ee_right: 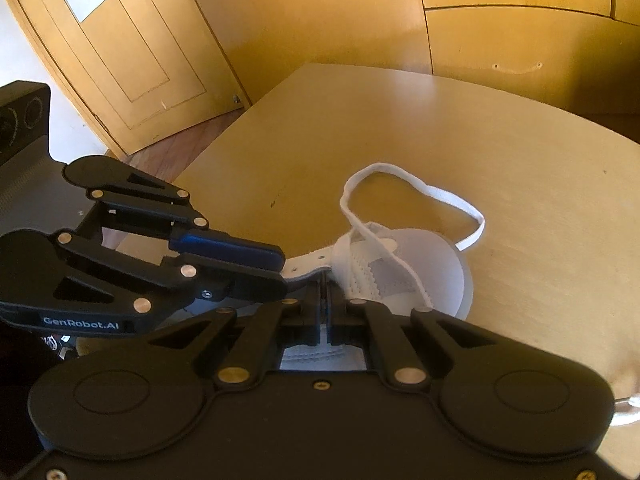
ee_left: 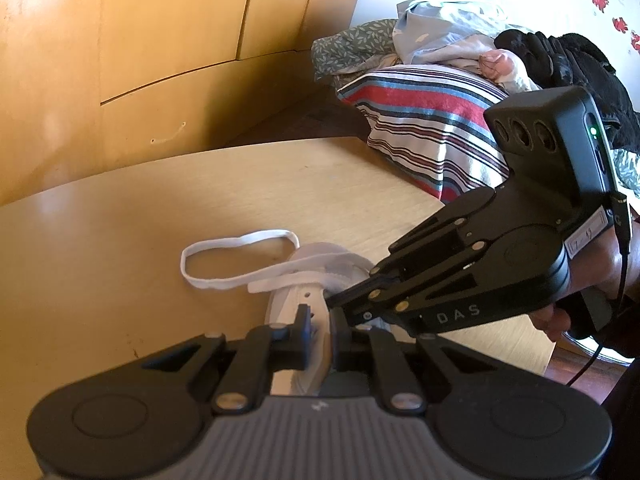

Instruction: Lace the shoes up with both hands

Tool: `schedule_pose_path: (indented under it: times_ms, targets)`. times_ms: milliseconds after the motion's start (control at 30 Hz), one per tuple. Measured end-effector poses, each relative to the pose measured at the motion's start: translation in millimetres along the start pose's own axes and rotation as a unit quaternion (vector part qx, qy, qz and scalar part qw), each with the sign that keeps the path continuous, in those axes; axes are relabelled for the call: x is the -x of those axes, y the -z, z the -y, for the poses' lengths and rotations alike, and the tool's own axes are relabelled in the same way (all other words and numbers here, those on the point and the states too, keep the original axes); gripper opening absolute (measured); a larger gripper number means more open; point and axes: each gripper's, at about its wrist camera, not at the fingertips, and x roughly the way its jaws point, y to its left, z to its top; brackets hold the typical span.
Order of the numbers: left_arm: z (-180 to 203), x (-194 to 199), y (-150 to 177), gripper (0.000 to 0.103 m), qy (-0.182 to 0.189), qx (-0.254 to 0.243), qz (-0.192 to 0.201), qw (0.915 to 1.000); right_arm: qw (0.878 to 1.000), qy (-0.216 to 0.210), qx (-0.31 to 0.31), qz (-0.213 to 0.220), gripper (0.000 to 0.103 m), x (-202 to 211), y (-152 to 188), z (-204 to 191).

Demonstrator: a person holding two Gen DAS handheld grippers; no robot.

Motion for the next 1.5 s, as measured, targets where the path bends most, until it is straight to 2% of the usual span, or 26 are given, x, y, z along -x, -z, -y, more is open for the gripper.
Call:
schedule_pose_path:
  times_ms: [267, 367, 467, 633, 800, 1033, 1167, 1233, 1300, 1367, 1500]
  targets:
    - [0.1, 0.3, 0.8, 0.010, -0.001, -0.001, 0.002, 1.0000, 0.999, 0.025, 0.043, 0.005, 0.000, 0.4, -2.4, -10.2]
    - [0.2, 0.3, 0.7, 0.010, -0.005, -0.002, 0.004, 1.0000, 0.996, 0.052, 0.077, 0.014, 0.000, -4.3, -1.5, -19.3]
    - [0.9, -0.9, 0.8, 0.010, -0.008, -0.004, 0.001, 1.0000, 0.986, 0.091, 0.141, 0.021, 0.000, -11.3, 5.1, -36.0]
    - [10.3, 0.0, 0.1, 0.010, -0.023, -0.040, 0.001, 0.9989, 0.978, 0.099, 0.183, 0.022, 0.000, -8.1, 11.1, -41.7]
    - [6.9, -0.5, -1.7, 0.010, -0.018, -0.032, -0.001, 0.9993, 0.964, 0.121, 0.237, 0.025, 0.000, -11.6, 17.0, -51.9]
    - [6.9, -1.9, -1.2, 0.011, -0.019, -0.031, -0.001, 0.9993, 0.963, 0.127, 0.231, 0.049, 0.000, -18.8, 18.1, -49.3]
    - [7.1, 2.7, -2.9, 0.008, -0.036, -0.032, 0.011, 0.9988, 0.975, 0.099, 0.190, 0.053, 0.000, -13.4, 18.5, -38.0]
    - [-1.0, 4.5, -4.3, 0.007, -0.027, 0.005, 0.017, 0.9995, 0.978, 0.090, 0.179, 0.054, 0.001, -11.5, 18.1, -35.2]
    - [-10.8, 4.8, -3.7, 0.007, -0.008, 0.053, 0.018, 0.9984, 0.974, 0.096, 0.202, 0.046, 0.001, -9.1, 19.3, -39.3]
    - [-21.2, 6.7, -0.4, 0.007, 0.025, 0.118, 0.018, 0.9926, 0.970, 0.096, 0.219, 0.036, 0.001, -3.9, 21.5, -42.8]
    - [-26.6, 10.3, 7.9, 0.008, 0.041, 0.181, 0.016, 0.9825, 0.976, 0.068, 0.204, 0.036, 0.000, 1.7, 27.8, -36.3]
